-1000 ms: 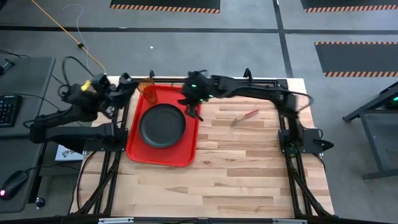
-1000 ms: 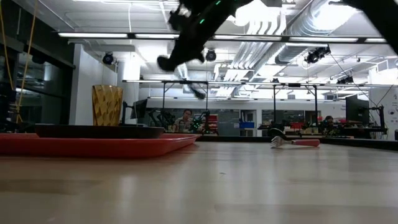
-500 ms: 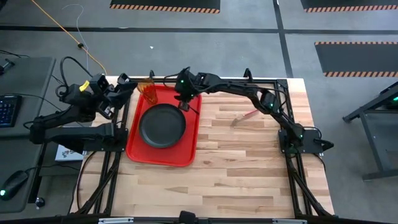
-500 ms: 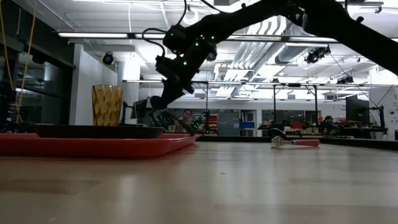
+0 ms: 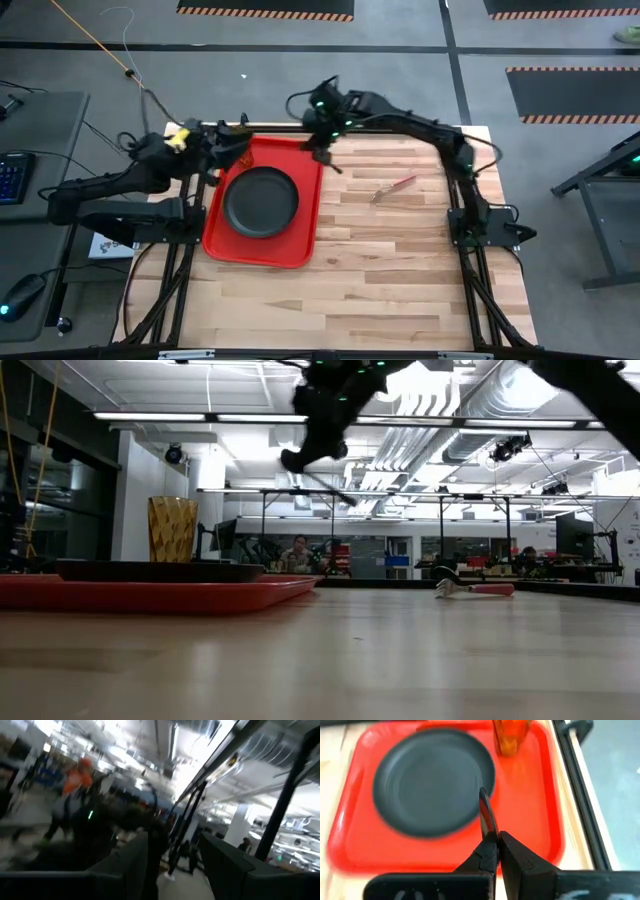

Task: Pick and place plate/cup/fork/spoon on tray
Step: Put the black spoon on the red tray to the left of the red tray

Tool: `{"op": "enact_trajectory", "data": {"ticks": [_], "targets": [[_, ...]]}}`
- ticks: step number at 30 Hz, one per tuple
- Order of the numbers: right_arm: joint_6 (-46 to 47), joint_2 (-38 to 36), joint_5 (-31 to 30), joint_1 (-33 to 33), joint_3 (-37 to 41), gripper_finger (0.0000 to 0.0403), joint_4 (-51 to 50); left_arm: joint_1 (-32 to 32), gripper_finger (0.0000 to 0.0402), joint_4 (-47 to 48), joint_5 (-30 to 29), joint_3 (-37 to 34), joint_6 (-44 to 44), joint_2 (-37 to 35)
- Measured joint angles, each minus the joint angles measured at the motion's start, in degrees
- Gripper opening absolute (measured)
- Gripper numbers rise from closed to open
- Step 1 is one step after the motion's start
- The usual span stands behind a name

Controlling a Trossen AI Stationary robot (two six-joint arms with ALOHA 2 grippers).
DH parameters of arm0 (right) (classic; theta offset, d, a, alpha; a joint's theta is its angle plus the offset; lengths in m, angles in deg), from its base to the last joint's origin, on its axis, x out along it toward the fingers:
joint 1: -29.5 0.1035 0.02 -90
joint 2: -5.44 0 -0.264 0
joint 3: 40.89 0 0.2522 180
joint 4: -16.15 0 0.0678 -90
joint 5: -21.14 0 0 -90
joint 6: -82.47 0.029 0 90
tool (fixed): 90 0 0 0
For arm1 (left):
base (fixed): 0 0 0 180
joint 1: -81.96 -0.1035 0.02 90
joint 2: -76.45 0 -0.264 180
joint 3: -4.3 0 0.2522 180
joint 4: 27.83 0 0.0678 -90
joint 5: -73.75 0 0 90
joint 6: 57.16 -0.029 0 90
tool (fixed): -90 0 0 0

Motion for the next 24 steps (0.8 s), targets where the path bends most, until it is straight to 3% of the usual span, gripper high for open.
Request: {"op": "enact_trajectory", "data": {"ticks": [4,7,11,16,19,24], "targets": [[3.56,-13.60,3.60,-1.51,22.33,0.0000,10.72,0.93,0.0170,2.81,-0.19,0.02,1.16,4.39],[11.66,-25.37,6.02,-1.49,40.54,0.0000,28.13,2.60,0.0170,4.78,-2.29,0.02,0.32,8.83],[24.76,-36.80,7.81,0.67,56.66,0.0000,53.34,4.87,0.0170,4.65,-5.38,0.02,-0.01,17.50],[33.18,-40.69,6.06,4.32,63.87,0.0000,70.19,7.15,0.0170,-3.87,-4.50,0.02,4.43,29.47],[33.14,-40.72,4.75,5.71,63.26,0.0000,70.92,8.20,0.0170,-10.43,-4.01,0.65,7.17,34.77],[30.85,-40.66,3.52,6.56,60.63,0.0000,71.49,9.73,0.0170,-10.40,-1.75,3.95,7.14,39.29]]}}
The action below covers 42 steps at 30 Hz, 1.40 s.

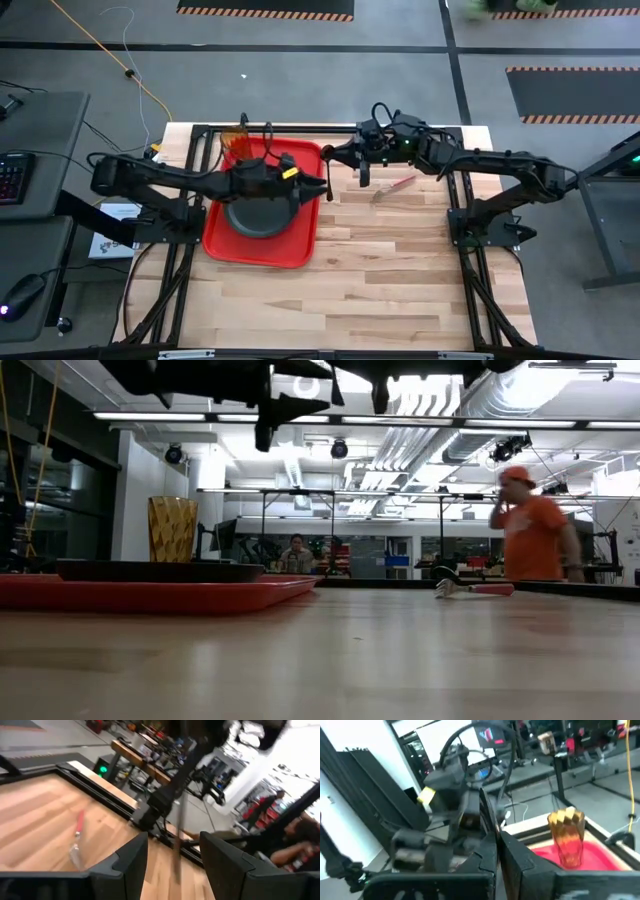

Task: Pick and place plate/cup/fork/spoon on tray
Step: Put the black spoon on the red tray to the left of the red tray

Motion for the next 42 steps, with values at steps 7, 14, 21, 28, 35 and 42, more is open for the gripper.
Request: {"op": "enact_trajectory", "data": {"ticks": [7,14,21,28,35,42], "targets": [[-0.36,0.00,-0.43,-0.11,-2.41,0.0000,0.10,1.21,0.0170,0.73,0.59,1.45,-2.23,1.70],[-0.32,0.04,-0.57,0.29,-2.43,0.0000,-0.38,1.11,0.0138,1.31,0.44,1.45,-2.34,1.57],[-0.35,0.07,-2.22,1.13,-2.43,0.0000,-0.65,-0.44,0.0018,1.27,1.75,1.45,-2.33,0.89],[1.99,0.12,-2.90,1.12,-2.43,0.0005,-1.48,-1.50,0.0004,6.45,2.61,1.51,-2.30,-1.41],[7.79,0.02,-5.10,-1.20,-2.45,0.0081,-8.11,-1.49,0.0003,23.65,-7.68,-0.48,-0.64,-15.31],[6.28,0.02,-6.17,-2.91,-2.45,0.0161,-9.49,16.73,0.0002,21.14,-37.75,-11.19,17.89,-26.05]]}}
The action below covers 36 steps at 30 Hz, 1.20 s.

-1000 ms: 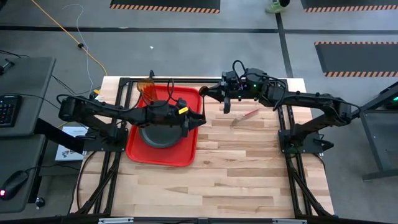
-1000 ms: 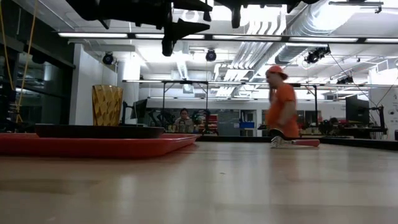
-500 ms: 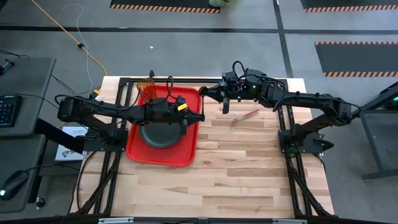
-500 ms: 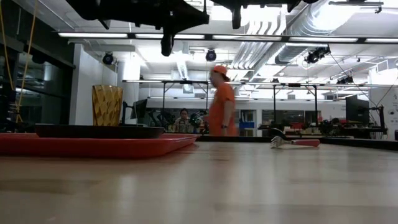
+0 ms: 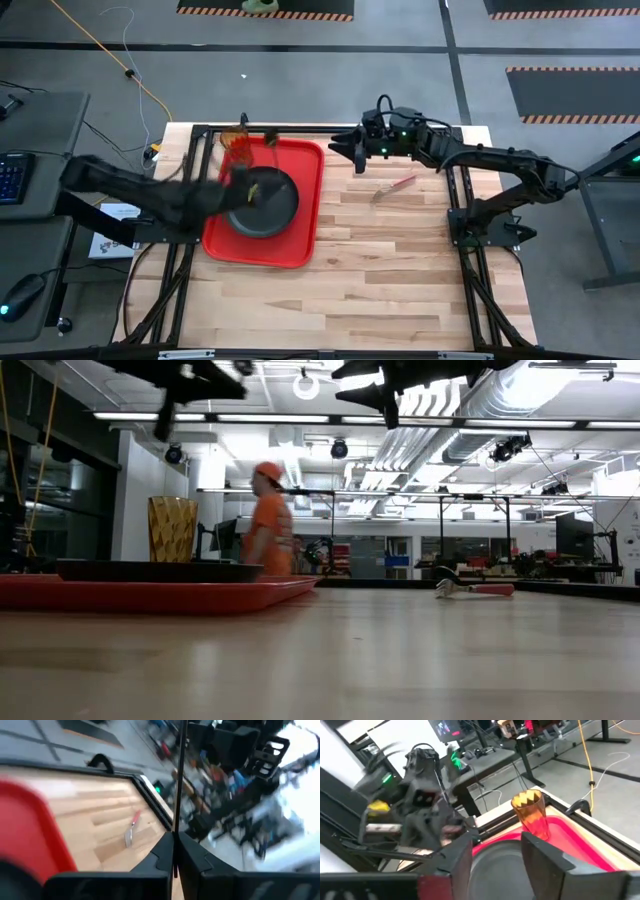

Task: Pick and place plate/cup/fork/spoon on tray
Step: Put the black spoon on the red tray to the left of the red tray

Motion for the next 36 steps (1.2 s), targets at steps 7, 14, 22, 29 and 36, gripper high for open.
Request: {"op": "enact_trajectory", "data": {"ticks": [7,14,22,29,36], "targets": [[-1.11,0.00,1.66,-0.68,0.00,0.0173,-1.35,28.54,0.0001,-3.83,-44.82,0.60,22.40,10.41],[0.52,0.00,2.05,-0.45,0.00,0.0174,-2.55,33.02,0.0001,-14.66,-52.48,7.34,29.06,29.67],[12.31,0.00,7.89,3.61,0.02,0.0174,-2.98,36.30,0.0001,-19.55,-52.40,11.10,36.94,43.77],[19.03,1.81,2.58,15.58,0.02,0.0174,-1.37,39.24,0.0000,-20.06,-52.61,11.42,42.78,46.36],[26.70,11.12,1.09,23.69,0.02,0.0174,10.04,39.68,0.0000,-19.94,-52.62,11.42,44.40,46.35]]}}
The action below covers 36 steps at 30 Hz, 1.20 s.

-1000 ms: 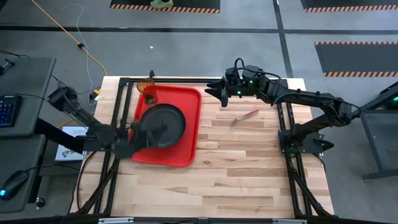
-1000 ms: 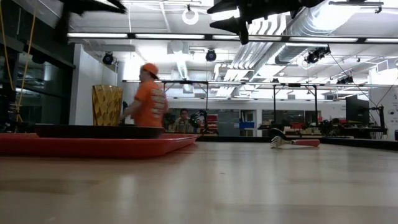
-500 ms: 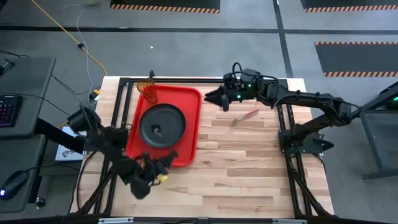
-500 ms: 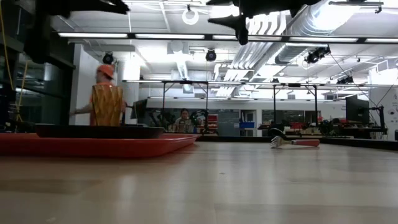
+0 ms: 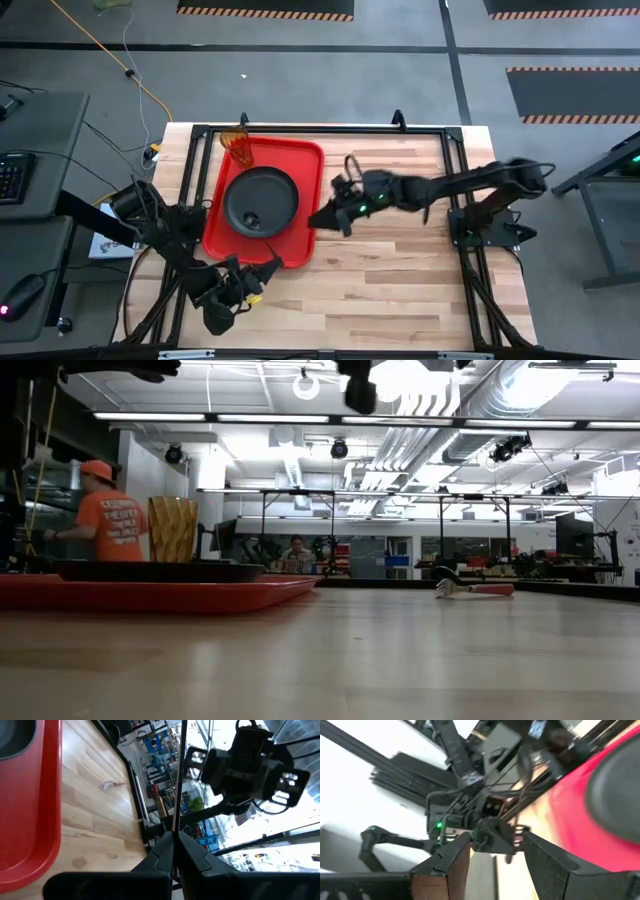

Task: Pick and place plate/cup/fork/spoon on tray
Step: Put the black spoon on the red tray to the left of the red tray

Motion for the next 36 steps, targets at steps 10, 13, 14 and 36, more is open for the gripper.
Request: {"op": "enact_trajectory", "data": {"ticks": [10,13,14,36], "targets": [[11.40,14.98,6.18,1.03,0.00,0.0174,25.46,-2.48,0.0000,0.04,0.00,0.00,3.66,0.00],[11.70,15.05,6.53,0.25,0.00,0.0174,25.46,-5.22,0.0000,0.04,0.00,-0.03,5.11,0.66],[11.71,15.04,6.60,-0.16,0.00,0.0174,25.27,-6.30,0.0000,0.22,0.02,-0.13,5.72,1.01],[13.28,14.83,20.13,-4.21,0.00,0.0174,28.13,-7.29,0.0000,20.04,0.02,-15.59,20.02,-15.20]]}}
